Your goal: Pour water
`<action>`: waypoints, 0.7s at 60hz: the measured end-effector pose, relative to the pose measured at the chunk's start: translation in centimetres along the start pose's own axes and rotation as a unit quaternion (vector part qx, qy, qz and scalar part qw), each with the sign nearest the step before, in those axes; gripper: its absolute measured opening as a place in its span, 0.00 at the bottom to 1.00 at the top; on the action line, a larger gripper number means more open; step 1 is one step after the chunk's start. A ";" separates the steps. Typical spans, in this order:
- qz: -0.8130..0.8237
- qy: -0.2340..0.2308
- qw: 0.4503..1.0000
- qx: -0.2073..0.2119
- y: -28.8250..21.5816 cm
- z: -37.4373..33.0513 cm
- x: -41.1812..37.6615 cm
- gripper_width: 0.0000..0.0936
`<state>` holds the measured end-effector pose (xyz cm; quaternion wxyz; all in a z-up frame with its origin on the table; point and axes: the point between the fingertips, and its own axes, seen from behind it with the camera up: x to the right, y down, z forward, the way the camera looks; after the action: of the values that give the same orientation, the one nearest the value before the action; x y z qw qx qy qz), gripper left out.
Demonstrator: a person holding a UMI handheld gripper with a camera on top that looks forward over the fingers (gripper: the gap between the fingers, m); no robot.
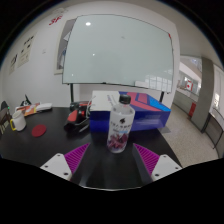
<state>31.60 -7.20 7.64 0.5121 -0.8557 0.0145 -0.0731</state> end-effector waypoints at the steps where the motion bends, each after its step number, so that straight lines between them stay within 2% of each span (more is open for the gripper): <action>1: 0.000 0.000 1.000 0.002 -0.3 0.8 0.4 0.90; 15: 0.006 -0.017 0.999 0.032 -3.1 9.6 2.2 0.88; 21: 0.009 -0.029 0.999 0.040 -3.4 11.1 2.0 0.72; 22: 0.008 -0.030 0.999 0.042 -3.4 11.3 2.0 0.72; 25: 0.006 -0.035 0.998 0.051 -3.6 11.5 1.8 0.60; 33: 0.021 -0.037 0.997 0.066 -3.9 11.7 1.7 0.51; 35: 0.023 -0.035 0.997 0.069 -3.9 11.7 1.7 0.46; 37: 0.021 -0.035 0.997 0.071 -4.0 11.7 1.7 0.47; 38: 0.019 -0.034 0.997 0.073 -3.9 11.6 1.8 0.43; 42: 0.016 -0.034 0.997 0.074 -3.9 11.5 1.9 0.43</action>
<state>34.89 4.55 5.94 0.5751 -0.8173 0.0057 -0.0363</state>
